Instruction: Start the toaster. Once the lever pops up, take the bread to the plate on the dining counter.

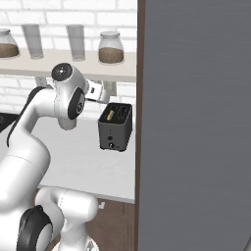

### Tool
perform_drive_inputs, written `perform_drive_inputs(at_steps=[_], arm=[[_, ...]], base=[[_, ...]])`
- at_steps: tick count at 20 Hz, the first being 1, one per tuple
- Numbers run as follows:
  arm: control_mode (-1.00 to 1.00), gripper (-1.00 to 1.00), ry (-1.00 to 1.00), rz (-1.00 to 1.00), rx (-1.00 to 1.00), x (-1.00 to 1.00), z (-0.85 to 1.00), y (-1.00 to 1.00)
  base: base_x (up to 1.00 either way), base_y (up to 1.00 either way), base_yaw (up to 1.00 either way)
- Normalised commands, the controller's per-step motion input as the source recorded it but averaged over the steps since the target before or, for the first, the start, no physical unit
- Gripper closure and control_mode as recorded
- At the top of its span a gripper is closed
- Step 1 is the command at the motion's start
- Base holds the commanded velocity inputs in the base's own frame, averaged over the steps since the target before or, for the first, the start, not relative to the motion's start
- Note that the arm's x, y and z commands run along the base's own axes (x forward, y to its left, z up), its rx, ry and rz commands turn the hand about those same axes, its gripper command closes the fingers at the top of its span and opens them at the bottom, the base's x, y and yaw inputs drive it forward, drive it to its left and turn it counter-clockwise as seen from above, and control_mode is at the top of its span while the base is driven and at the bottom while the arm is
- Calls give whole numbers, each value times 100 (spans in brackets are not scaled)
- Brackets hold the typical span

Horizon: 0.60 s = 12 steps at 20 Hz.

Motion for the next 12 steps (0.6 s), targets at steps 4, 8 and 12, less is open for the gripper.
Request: perform_drive_inputs(at_steps=[4,8,12], arm=[[-100,-100,0,0,0,0,0,0],[-100,-100,0,0,0,0,0,0],[-100,-100,0,0,0,0,0,0]], base=[[0,0,0],[0,0,0],[0,0,0]])
